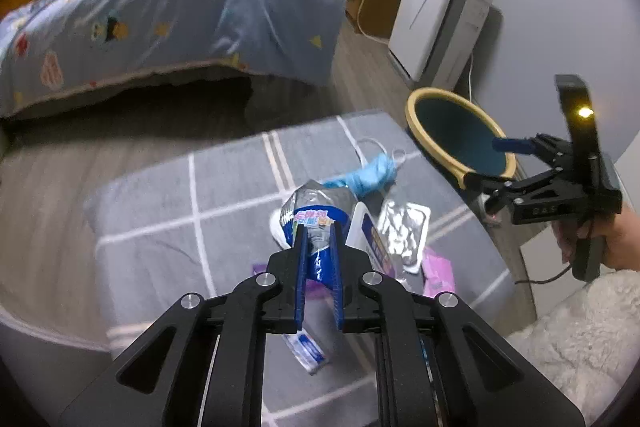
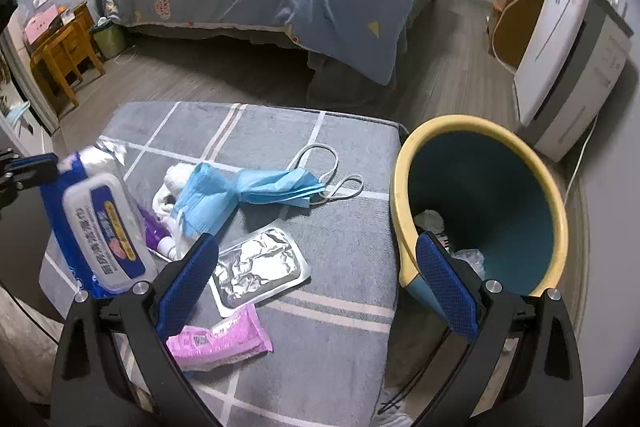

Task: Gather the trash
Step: 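Grasp the blue wet-wipes pack with the left gripper while the right grasps the blue mask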

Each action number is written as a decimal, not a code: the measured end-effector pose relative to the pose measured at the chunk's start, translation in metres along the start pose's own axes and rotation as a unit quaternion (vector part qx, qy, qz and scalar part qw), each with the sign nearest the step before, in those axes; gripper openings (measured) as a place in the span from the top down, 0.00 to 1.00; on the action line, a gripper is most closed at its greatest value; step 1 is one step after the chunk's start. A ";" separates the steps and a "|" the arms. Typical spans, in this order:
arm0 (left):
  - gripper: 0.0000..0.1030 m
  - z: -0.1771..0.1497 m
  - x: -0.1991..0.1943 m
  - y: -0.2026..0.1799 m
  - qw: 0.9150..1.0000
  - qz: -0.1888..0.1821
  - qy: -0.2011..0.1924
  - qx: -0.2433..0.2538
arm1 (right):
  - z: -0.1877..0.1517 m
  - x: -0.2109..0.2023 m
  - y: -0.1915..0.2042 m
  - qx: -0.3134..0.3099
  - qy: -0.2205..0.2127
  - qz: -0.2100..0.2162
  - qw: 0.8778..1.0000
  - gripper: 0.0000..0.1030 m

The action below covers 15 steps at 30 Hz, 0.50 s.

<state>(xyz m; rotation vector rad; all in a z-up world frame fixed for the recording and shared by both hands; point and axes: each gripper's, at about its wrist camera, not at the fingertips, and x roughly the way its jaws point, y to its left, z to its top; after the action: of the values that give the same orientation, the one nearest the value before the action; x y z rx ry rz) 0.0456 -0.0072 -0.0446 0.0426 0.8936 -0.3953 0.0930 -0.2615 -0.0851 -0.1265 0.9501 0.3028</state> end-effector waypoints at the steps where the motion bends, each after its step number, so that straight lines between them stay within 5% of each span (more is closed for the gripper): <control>1: 0.89 0.003 -0.001 0.001 1.000 0.002 -0.002 0.001 | 0.002 0.004 -0.001 0.001 0.002 0.004 1.000 0.06; 9: 0.89 0.028 -0.009 0.015 0.999 0.014 -0.035 -0.017 | 0.015 0.046 0.022 -0.079 0.029 0.021 0.996 0.08; 15: 0.89 0.041 0.001 0.033 0.998 0.026 -0.040 -0.031 | 0.022 0.076 0.044 -0.137 0.036 0.019 0.990 0.24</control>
<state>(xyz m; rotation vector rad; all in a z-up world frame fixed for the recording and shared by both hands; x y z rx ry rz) 0.0887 0.0153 -0.0235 -0.0062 0.8229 -0.3185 0.1378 -0.1991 -0.1333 -0.3738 0.9795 0.4666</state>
